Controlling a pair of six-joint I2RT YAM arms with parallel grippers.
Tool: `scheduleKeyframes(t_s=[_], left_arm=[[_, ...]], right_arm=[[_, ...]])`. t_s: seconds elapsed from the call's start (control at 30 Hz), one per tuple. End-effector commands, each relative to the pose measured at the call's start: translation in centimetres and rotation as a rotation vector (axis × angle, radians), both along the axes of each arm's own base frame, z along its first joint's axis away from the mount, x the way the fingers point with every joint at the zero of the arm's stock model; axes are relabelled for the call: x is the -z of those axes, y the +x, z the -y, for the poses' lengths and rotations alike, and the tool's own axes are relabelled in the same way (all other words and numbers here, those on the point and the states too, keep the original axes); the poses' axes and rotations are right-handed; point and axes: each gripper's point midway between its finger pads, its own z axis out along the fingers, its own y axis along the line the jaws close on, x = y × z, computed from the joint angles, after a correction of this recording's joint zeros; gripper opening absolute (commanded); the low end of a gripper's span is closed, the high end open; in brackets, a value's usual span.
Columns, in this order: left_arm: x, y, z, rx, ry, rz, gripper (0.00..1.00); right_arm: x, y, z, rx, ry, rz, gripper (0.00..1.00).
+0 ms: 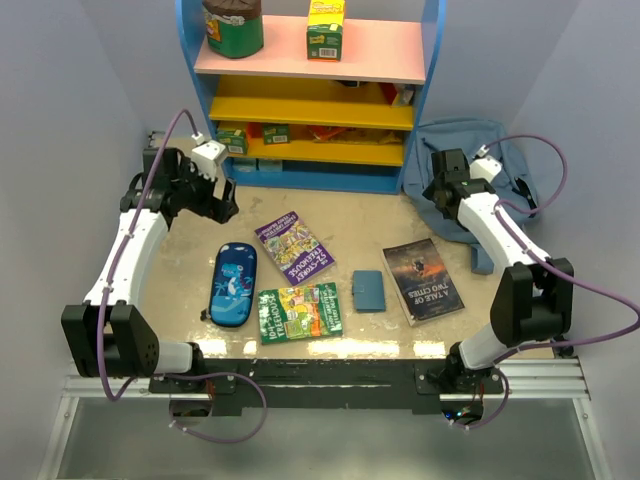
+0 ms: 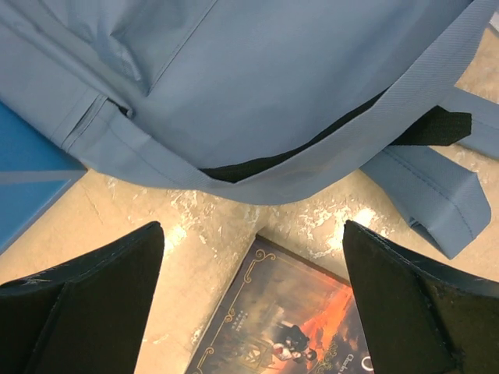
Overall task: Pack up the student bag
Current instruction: Pick up the student bag at the center of the board.
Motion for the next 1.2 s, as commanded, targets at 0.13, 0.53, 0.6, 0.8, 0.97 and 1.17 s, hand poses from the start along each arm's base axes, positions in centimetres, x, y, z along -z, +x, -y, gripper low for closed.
scheduleKeyframes(t_s=[0.13, 0.53, 0.6, 0.8, 0.97, 1.17], left_arm=[[-0.6, -0.8, 0.8, 0.046, -0.024, 0.020, 1.00], [-0.7, -1.5, 1.2, 0.086, -0.028, 0.016, 1.00], [-0.6, -1.7, 1.3, 0.091, -0.027, 0.016, 1.00], [-0.4, -1.9, 1.3, 0.101, -0.025, 0.014, 1.00], [0.1, -2.1, 1.6, 0.115, -0.033, 0.006, 1.00], [0.5, -2.2, 1.6, 0.115, -0.034, 0.002, 1.00]], right_arm=[[0.5, -0.9, 3.3, 0.124, -0.009, -0.002, 0.99], [4.4, -1.0, 7.4, 0.252, 0.128, -0.025, 0.99], [4.7, -0.7, 7.5, 0.258, 0.134, -0.022, 0.99], [5.4, 0.0, 7.5, 0.270, 0.151, -0.044, 0.99], [3.7, 0.6, 7.2, 0.241, 0.169, 0.043, 0.98], [6.2, 0.5, 6.5, 0.228, 0.205, -0.013, 0.76]])
